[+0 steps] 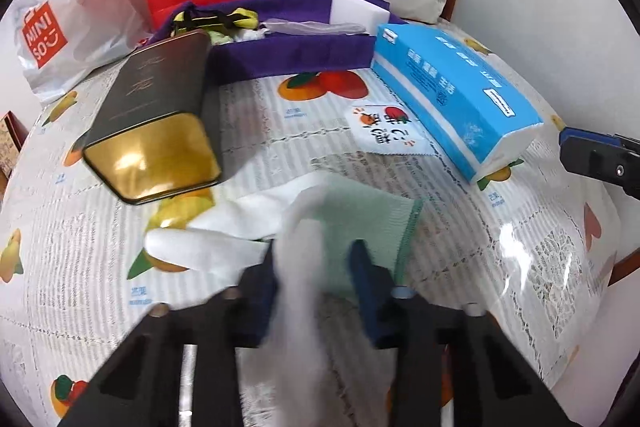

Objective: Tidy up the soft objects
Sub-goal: 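Move the left tool to the white green-cuffed glove and grasp it, then lift the glove with the left tool while the right tool approaches the white snack sachet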

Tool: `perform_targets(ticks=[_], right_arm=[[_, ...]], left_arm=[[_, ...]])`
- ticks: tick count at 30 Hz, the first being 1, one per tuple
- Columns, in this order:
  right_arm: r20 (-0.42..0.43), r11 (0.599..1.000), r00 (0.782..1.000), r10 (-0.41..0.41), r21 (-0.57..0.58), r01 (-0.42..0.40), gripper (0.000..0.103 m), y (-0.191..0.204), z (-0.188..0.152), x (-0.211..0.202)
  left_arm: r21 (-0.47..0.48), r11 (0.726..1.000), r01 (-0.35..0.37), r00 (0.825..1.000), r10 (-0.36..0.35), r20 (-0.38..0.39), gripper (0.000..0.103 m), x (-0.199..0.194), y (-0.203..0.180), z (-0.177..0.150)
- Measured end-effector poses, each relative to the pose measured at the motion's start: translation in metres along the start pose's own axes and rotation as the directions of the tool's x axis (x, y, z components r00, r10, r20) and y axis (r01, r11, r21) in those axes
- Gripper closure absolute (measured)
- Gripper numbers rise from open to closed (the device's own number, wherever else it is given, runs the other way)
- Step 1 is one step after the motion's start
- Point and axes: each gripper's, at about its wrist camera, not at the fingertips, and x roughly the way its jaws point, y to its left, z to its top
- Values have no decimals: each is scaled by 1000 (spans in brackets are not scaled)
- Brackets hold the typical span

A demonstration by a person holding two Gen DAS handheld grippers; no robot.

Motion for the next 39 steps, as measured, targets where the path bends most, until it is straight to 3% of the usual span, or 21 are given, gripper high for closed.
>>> perform_targets(ticks=[4,9,14,19,28,32,33,35,39], right_arm=[[-3,996,999,-34,-79,33,60,22,6,7],[19,979,999,-46,-200,48,60,55,15,21],[24,958,995,-97,-270,100,60,80,22,48],[38,919,982,-185,-346,187,60,96,22,77],[31,841,956,-290,-468,271,61,108,16,110],[60,790,929,-366,-507,344,71,108,11,123],[67,777,922,-380,-518,358,85,109,10,125],[48,773,922,-385,-529,351,103,107,9,130],[66,775,929,-365,-532,342,103,108,4,125]], left_arm=[[-64,998,18,1000,-20,-20,92,-6,23,-7],[-107,994,11,1000,-12,-13,92,-13,46,-20],[-164,985,-45,999,44,-10,92,-19,74,-28],[-252,968,-11,1000,13,5,92,-25,102,-36],[-290,956,44,999,-39,25,90,-23,113,-39],[-307,949,72,997,-65,32,90,-23,116,-39],[-307,949,73,997,-66,33,90,-22,116,-40],[-308,949,73,997,-66,33,90,-22,116,-40],[-313,947,76,997,-68,34,90,-22,117,-40]])
